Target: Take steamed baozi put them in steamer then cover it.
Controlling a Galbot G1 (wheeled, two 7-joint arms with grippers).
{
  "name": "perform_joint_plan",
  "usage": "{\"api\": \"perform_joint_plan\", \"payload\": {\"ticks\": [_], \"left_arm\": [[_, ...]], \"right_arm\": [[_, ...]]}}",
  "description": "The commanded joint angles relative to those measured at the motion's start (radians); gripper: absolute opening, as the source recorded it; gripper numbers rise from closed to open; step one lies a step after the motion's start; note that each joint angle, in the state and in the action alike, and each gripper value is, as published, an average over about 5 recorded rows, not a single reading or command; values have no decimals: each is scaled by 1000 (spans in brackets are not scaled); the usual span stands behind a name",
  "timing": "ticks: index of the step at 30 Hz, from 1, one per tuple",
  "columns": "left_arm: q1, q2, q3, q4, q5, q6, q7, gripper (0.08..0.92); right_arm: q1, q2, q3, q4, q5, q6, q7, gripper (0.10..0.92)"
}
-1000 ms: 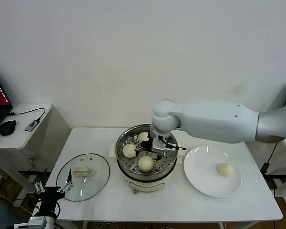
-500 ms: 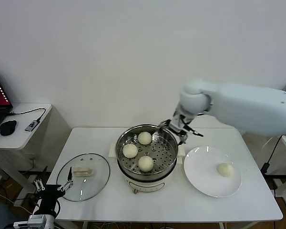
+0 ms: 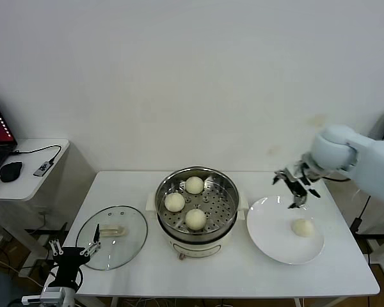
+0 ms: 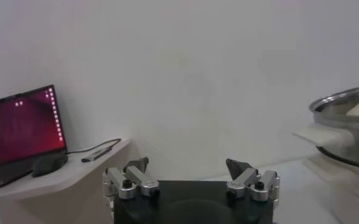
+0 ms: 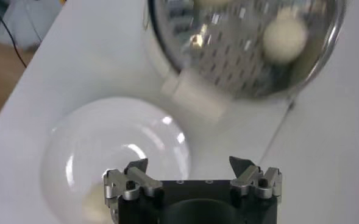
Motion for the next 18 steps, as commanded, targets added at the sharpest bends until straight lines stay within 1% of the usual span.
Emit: {"api": "perform_joint_plan", "payload": {"ticks": [1,8,18], "left_arm": [[1,-6,5,2,13,2,1,823],[13,-13,1,-1,17,0,0,823],[20,-15,-7,-5,19,1,0,823]], "right_arm": [[-572,-145,515,-120,-181,3,-14,823],[-662,-83,583,-198,-258,26,8,823],[-669,20,581,-295,-301,47,37,823]]}}
